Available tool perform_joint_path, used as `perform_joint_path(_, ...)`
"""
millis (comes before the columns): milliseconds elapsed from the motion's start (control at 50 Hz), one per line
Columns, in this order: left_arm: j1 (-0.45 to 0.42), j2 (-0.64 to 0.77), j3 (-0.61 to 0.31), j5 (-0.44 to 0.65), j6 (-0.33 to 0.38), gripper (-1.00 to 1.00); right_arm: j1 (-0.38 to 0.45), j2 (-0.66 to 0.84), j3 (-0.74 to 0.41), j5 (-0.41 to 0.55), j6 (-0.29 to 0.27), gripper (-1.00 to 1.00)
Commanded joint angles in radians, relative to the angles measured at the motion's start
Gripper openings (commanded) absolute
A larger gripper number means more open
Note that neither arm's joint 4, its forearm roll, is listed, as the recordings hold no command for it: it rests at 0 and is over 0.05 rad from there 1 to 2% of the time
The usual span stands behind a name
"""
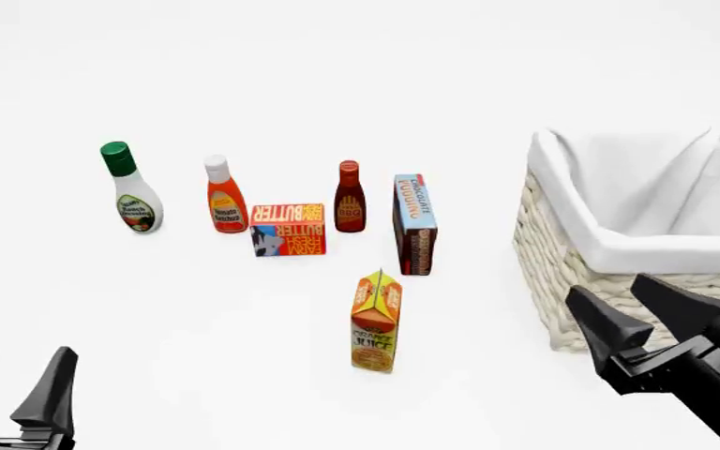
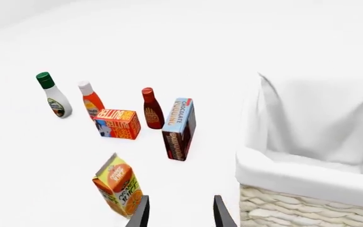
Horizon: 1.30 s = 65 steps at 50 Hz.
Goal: Pick the orange juice and place it in the basket.
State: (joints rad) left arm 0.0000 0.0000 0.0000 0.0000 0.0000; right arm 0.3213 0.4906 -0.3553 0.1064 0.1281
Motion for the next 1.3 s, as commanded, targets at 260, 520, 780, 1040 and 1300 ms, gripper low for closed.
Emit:
perform_joint_path(260,0.0,0.0,0.0,0.0,0.0,1.0,0.11,0.168,-0.171,0.099,0.143,1.0)
perform_joint_path(520,0.0,0.0,0.0,0.0,0.0,1.0,0.105,0.21,-0.275,0.187,0.242,1.0)
perform_joint_path(780,0.0,0.0,0.0,0.0,0.0,1.0,0.125,0.307,-0.356,0.217,0.342,1.0)
perform_joint_path(1040,0.0,0.0,0.0,0.0,0.0,1.0,0.125,0.404,-0.432,0.244,0.371,1.0)
perform_joint_path(1300,0.0,0.0,0.0,0.0,0.0,1.0,0.159,0.483,-0.446,0.225,0.438,1.0)
